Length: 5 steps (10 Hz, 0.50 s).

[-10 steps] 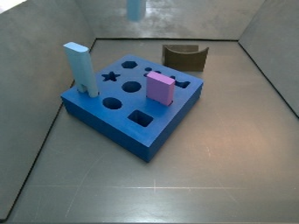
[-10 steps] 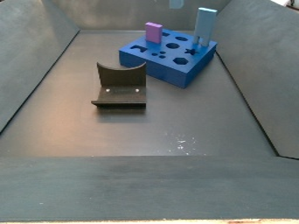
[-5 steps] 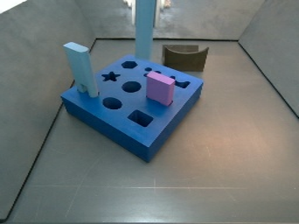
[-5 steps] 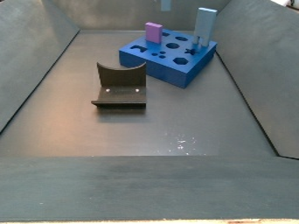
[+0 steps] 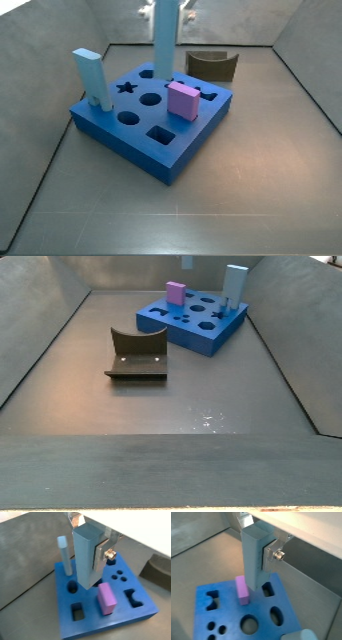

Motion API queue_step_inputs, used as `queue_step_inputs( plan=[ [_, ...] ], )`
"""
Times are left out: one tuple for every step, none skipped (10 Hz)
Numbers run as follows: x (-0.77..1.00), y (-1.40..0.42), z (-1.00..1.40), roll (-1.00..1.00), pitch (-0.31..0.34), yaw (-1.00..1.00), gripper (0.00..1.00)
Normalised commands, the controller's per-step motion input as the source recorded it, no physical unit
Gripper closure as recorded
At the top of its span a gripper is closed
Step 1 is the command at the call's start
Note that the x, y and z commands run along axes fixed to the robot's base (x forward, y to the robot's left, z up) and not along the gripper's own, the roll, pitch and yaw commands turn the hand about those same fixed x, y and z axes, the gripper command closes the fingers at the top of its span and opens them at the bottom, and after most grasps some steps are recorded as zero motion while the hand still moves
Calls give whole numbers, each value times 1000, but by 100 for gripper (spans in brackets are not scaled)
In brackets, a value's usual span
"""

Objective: Pick up the rectangle object. Move to above the board. Insert the rectangle object.
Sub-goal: Insert the rectangle object.

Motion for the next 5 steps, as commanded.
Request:
queue_step_inputs(
  plan=[
    [-154,-677,-174,0,-11,94,100],
    [-63,-494,-86,0,-3,60,100],
    [0,0,-109,0,0,77,100],
    [-54,0,-174,-434,0,869,100],
    [-17,0,-91,-306,51,966,100]
  ],
)
